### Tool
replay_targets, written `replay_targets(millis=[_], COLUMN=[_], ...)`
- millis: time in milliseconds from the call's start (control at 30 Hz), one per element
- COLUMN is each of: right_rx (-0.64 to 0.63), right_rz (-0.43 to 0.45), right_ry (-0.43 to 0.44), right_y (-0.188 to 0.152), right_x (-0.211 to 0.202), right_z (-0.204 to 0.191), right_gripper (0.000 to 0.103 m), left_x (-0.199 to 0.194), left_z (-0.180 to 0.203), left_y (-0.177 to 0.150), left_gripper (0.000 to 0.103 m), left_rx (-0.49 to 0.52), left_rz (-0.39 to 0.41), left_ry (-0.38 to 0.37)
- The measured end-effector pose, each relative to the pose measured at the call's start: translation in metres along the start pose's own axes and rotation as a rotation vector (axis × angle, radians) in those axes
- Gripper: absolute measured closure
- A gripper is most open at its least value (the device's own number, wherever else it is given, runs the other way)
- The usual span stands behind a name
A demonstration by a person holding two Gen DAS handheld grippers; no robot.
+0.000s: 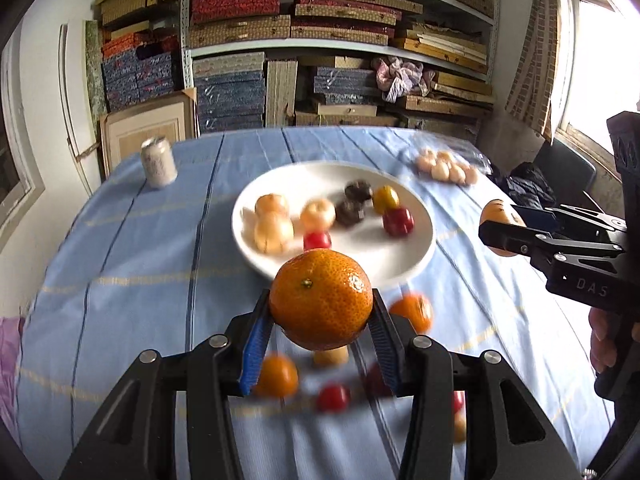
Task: Organize fruits
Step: 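Carry both fruits over the plate and open both grippers onto it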
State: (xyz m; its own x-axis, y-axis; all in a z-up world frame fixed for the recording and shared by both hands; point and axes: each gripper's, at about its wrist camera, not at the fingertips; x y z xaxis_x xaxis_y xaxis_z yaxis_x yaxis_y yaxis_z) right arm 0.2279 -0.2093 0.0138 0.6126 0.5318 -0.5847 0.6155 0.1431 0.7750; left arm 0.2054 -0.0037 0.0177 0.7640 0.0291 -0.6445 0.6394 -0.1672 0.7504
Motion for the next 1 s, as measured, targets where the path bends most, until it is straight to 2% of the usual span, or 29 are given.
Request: replay_targets(millis=[167,433,633,867,900,967,1000], right_rx=[0.015,0.068,0.083,0.100,0.099,0.092,0.081], right_rz=[0.009,-0.030,-0.090,-0.122,-0.128,-0.132,-0.125], right_ry=[-0.034,-0.063,-0.104,-0.145,-0.140,-0.138,-0.139], right_y=[0.042,0.086,0.093,0.091,0.091,0.090,0.089], right_x=[0.020,0.083,0.135,0.168,0.171,0.172,0.170], right_z=[0.020,0.058,0.087,0.110,0.110,0.110,0.108], right_gripper=[0.060,0.060,0.060,0.059,0.059,0.058,0.054], left_x=[0.037,0.105,0.161,0.191,0.193,0.195,0.194], left_z=[0.004,0.013,0.010,0.021,0.022,0.025,0.025], left_y=[0.040,0.074,0.095,0.109,0.110,0.111,0.110], left_gripper=[0.056,0.056,0.056,0.055,0.054,0.043,0.041], left_rx=[-0.010,-0.014,-0.028,-0.003,0.003,0.010,0.006], left_rz=[-0.014,-0.064,-0.109,-0.103,-0.102,-0.105,-0.106], left_ry=[-0.005,0.011,0.044,0.069,0.070,0.078,0.073])
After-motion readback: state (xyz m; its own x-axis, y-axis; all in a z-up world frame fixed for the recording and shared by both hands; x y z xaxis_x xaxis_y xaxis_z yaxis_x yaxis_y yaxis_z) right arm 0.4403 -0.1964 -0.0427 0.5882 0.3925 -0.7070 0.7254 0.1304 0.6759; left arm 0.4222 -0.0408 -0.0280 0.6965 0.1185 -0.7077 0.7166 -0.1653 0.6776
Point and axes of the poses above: each gripper's, at about its wrist camera, not at the fingertips, and x roughly the way its jaws point, z to its right, y to its top, and after that the axes turned 15 degrees about y, right-handed
